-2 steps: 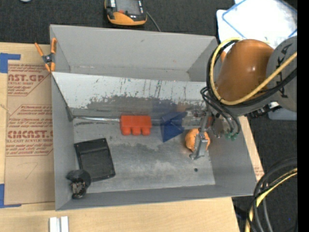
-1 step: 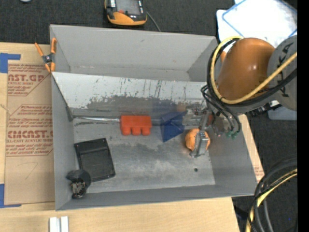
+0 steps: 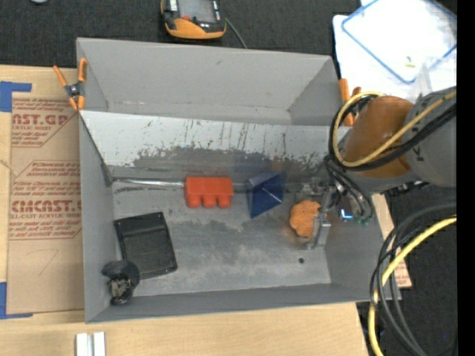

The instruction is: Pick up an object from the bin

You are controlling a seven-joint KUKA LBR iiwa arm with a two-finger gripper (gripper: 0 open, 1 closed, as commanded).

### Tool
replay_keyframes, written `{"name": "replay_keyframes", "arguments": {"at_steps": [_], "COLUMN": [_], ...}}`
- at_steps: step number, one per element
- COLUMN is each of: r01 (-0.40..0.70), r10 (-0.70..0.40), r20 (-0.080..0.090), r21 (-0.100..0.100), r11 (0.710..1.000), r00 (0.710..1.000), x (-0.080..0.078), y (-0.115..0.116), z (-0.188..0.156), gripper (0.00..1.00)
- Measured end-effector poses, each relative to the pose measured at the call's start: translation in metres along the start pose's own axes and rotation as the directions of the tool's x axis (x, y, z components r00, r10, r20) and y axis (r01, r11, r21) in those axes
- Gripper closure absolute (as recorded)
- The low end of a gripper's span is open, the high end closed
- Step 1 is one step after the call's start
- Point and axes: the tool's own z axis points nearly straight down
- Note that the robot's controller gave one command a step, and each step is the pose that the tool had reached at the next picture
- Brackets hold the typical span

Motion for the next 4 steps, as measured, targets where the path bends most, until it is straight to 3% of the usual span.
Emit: {"name": "replay_keyframes", "arguments": {"at_steps": [1,2,3,4], "r01": [-0.02,-0.202,-0.068,-0.22], "r10": [0.02,0.202,0.068,0.22], "r20": [0.017,-0.005,0.015,0.008], "r21": [-0.004,0.001,-0.005,-0.002], "r11": [1.0,0.979,0.998,0.976], "r00": [1.0,0.979,0.998,0.976], "x": [-0.005,0.023,0.011,0.022], "y": [0.023,-0.011,0.0,0.0], "z": [-0.069,-0.021,0.007,0.007], "gripper": [0.0,0.0,0.0,1.0]}}
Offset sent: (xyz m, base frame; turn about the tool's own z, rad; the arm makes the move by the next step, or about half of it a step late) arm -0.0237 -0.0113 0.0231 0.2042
